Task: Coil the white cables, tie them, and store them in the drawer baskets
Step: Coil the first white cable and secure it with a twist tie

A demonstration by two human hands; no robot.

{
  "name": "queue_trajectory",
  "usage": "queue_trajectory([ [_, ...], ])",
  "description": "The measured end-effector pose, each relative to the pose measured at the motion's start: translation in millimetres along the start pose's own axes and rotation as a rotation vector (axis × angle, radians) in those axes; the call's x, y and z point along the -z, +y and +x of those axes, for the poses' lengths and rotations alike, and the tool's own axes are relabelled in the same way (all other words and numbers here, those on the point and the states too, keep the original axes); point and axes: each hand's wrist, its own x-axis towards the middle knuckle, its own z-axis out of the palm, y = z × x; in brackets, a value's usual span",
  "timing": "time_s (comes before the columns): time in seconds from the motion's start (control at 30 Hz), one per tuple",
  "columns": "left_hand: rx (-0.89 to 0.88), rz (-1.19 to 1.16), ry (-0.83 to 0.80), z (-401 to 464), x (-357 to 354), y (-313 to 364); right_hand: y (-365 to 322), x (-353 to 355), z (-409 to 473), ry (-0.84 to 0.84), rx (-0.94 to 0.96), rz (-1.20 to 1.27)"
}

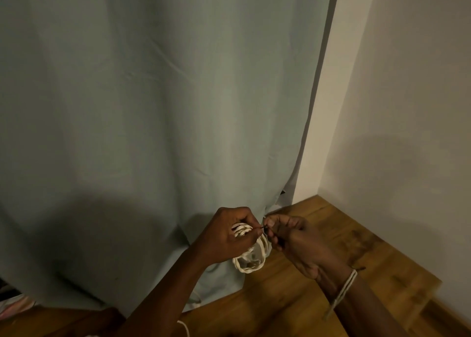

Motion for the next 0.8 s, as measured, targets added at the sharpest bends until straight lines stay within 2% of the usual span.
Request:
queue_trajectory([
  [0.27,0.177,-0.208,-0.036,-3,-3,4,-1,-7,-16,0.109,0.288,-0.437],
  [0.43,0.333,-0.467,0.074,-8,-9,6,5,-16,-17,0.24,0.442,-0.767],
  [0.53,0.359,-0.565,0.12,-10,-9,6,18,-20,-16,0.307,0.618,-0.942],
  [0.7,0.356,-0.606,0.175,-4,-8,12,27,-18,-15,0.409,0.754,-1.199],
  [0.8,0.35,-0.531,0.19,0,-10,12,28,-16,-19,0.457,0.806,-1.342],
])
